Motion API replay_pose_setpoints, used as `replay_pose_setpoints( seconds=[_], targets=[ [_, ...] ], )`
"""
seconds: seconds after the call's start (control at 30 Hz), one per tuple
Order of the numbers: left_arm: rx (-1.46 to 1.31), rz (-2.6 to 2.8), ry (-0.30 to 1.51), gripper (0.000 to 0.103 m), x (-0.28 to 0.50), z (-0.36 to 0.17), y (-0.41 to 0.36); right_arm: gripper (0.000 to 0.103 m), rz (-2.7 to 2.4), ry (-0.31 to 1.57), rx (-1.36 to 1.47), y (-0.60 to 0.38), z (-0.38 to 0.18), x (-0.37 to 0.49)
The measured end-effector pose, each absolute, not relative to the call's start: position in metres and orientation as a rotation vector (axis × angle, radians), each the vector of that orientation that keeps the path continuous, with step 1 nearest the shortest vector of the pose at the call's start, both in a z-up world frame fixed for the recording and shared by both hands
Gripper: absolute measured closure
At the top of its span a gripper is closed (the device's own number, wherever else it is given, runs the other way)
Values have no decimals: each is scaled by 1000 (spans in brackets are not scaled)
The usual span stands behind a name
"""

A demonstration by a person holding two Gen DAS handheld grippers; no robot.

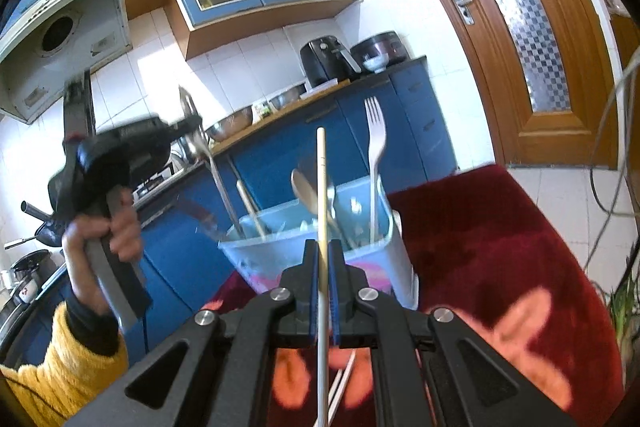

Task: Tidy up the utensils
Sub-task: 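Carry the tongs with left tool and chopstick with right tool over the caddy, then open both tools to drop the tongs and chopstick into the caddy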

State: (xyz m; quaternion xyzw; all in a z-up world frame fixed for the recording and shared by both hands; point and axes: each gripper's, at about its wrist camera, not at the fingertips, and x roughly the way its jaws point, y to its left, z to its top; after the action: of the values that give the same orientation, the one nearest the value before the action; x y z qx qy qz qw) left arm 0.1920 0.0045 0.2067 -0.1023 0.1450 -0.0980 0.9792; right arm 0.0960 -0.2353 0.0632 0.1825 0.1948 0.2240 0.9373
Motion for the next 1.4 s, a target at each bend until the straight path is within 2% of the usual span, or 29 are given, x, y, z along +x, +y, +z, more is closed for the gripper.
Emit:
replay_pose_setpoints(
  seconds=[0.4, 0.7, 1.07, 1.1, 1.13, 1.2, 1.33, 1.4],
  targets=[
    [-207, -198, 314, 103, 205, 180, 10, 97, 398, 210, 328, -213, 79, 180],
    [-197, -196, 322, 103, 211, 163, 6, 97, 311, 104, 192, -190, 70, 200],
    [-200, -200, 360, 103, 216, 146, 5, 96, 326, 166, 198, -194, 55, 198],
    [-199, -203, 363, 103, 217, 145, 5, 93, 330, 173, 200, -195, 56, 197],
    [-198, -204, 365, 103, 216, 144, 5, 84, 332, 177, 202, -195, 56, 197],
    [-201, -208, 370, 103, 214, 143, 5, 72, 345, 179, 218, -197, 58, 192],
    [-216, -217, 380, 102, 212, 143, 6, 71, 350, 171, 213, -197, 65, 184],
    [-219, -222, 389, 94, 211, 145, 5, 70, 353, 167, 211, -198, 69, 179]
  ],
)
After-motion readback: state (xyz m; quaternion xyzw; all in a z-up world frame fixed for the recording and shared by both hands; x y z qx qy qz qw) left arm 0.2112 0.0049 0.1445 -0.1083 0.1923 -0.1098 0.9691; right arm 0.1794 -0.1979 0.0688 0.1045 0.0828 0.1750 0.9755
